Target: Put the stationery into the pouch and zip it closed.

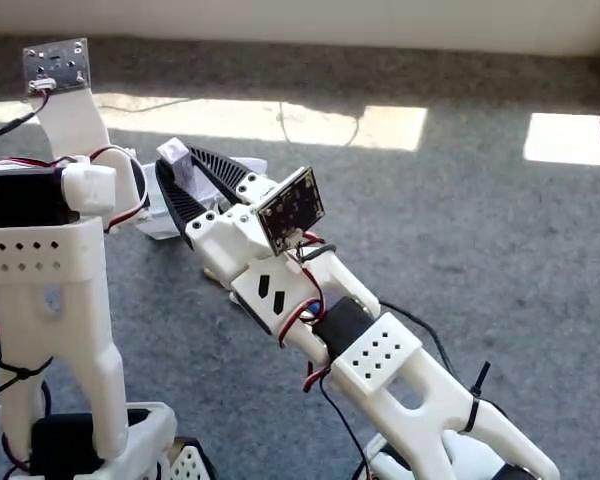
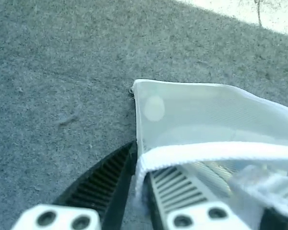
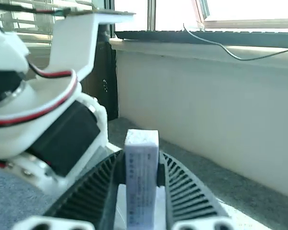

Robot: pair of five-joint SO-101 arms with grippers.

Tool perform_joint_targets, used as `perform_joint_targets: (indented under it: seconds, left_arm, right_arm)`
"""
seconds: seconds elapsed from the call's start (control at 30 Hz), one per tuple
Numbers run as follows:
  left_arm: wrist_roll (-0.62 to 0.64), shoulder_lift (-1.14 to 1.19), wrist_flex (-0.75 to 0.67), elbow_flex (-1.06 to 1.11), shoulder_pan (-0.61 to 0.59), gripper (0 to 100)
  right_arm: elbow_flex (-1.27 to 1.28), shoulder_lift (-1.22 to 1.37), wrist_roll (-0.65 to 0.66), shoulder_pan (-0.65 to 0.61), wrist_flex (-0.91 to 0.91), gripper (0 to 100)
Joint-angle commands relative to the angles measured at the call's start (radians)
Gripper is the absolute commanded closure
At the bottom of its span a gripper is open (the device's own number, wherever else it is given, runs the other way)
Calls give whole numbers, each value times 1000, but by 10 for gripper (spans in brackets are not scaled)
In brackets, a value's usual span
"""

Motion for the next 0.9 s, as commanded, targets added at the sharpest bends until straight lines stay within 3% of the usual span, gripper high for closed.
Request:
perform_joint_targets:
  seconds: [0.0, 0.5, 0.87]
  left_arm:
    - [3, -10, 6, -48, 19, 994]
    - [2, -12, 8, -47, 16, 994]
    - [2, -12, -2, -8, 16, 994]
  right_arm:
    - [-24, -5, -6, -8, 64, 848]
    - [-25, -8, -6, 1, 148, 820]
    - [-25, -232, -6, 73, 332, 820]
